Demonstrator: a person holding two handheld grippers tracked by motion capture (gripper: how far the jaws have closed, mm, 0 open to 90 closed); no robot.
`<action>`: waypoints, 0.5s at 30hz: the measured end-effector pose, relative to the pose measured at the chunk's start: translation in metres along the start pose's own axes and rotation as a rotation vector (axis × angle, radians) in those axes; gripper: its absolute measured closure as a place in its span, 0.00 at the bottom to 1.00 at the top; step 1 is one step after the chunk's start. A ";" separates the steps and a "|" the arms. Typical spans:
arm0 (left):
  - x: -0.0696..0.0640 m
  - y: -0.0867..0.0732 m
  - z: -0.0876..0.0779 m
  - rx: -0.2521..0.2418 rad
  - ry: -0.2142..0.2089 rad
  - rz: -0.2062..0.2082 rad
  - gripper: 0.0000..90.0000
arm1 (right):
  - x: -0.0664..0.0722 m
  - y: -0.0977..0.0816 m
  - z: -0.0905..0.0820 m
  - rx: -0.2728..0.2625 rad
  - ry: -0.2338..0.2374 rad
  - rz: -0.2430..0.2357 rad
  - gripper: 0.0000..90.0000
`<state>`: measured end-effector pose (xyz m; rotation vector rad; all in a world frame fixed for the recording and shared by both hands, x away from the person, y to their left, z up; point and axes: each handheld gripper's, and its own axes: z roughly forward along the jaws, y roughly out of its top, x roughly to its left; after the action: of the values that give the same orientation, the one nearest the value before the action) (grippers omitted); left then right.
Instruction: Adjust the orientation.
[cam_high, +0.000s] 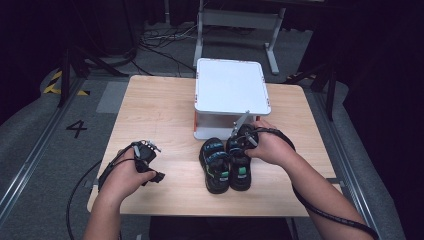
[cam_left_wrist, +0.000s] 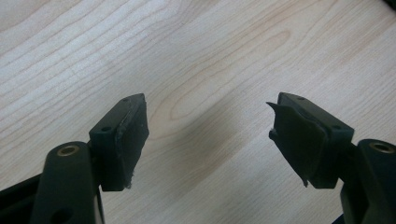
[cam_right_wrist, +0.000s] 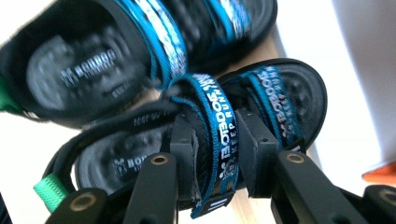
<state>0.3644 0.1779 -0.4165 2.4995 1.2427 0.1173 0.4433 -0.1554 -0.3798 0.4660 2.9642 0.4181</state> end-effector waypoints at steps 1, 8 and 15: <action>0.000 0.000 0.000 0.000 -0.001 0.000 0.31 | -0.001 -0.003 0.001 0.012 0.016 0.005 0.79; -0.001 0.003 0.000 -0.001 -0.003 -0.001 0.31 | -0.011 -0.009 -0.005 -0.076 0.158 0.007 0.79; -0.001 0.005 0.003 0.006 -0.007 0.006 0.31 | -0.019 -0.009 0.009 -0.052 0.209 0.026 0.79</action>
<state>0.3683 0.1734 -0.4178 2.5064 1.2345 0.1063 0.4605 -0.1678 -0.3898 0.4838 3.1408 0.5789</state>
